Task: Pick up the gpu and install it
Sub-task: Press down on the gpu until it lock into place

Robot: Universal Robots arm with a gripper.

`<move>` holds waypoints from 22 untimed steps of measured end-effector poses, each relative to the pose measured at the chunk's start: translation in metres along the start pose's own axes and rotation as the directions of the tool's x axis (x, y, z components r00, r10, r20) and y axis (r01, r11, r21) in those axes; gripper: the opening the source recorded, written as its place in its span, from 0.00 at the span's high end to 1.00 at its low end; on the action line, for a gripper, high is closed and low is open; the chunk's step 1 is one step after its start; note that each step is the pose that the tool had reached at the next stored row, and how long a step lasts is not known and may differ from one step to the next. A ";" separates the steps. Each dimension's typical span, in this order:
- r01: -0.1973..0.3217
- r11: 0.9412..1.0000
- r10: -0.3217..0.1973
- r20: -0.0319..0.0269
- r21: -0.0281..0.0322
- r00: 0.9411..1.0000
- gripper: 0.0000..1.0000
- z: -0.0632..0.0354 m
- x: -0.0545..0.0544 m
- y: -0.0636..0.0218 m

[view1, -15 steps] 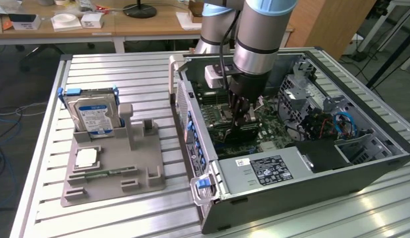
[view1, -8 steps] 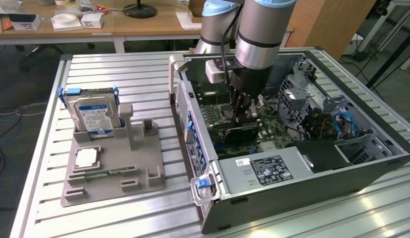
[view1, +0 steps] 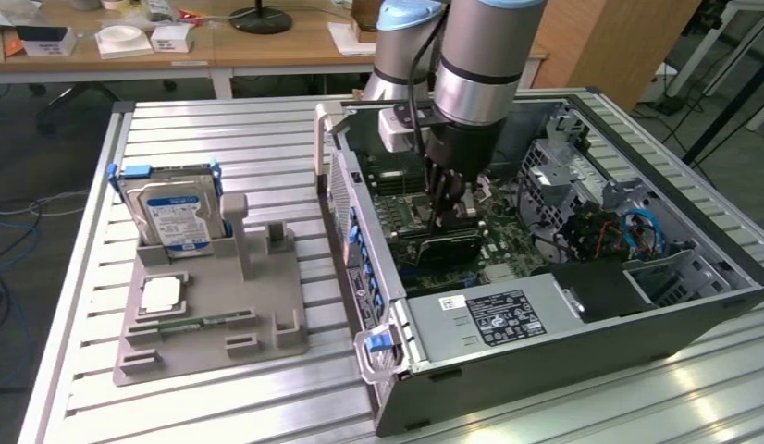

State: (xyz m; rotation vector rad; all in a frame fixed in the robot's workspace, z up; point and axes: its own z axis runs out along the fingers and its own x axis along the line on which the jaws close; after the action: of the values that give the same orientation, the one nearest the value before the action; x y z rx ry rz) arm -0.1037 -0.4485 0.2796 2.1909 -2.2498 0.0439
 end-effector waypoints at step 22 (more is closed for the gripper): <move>0.004 0.992 -0.004 -0.003 -0.125 1.000 0.89 -0.0032 0.000 0.0133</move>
State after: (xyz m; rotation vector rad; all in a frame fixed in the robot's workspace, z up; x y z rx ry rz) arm -0.1171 -0.4486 0.2825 2.1306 -2.1815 -0.0904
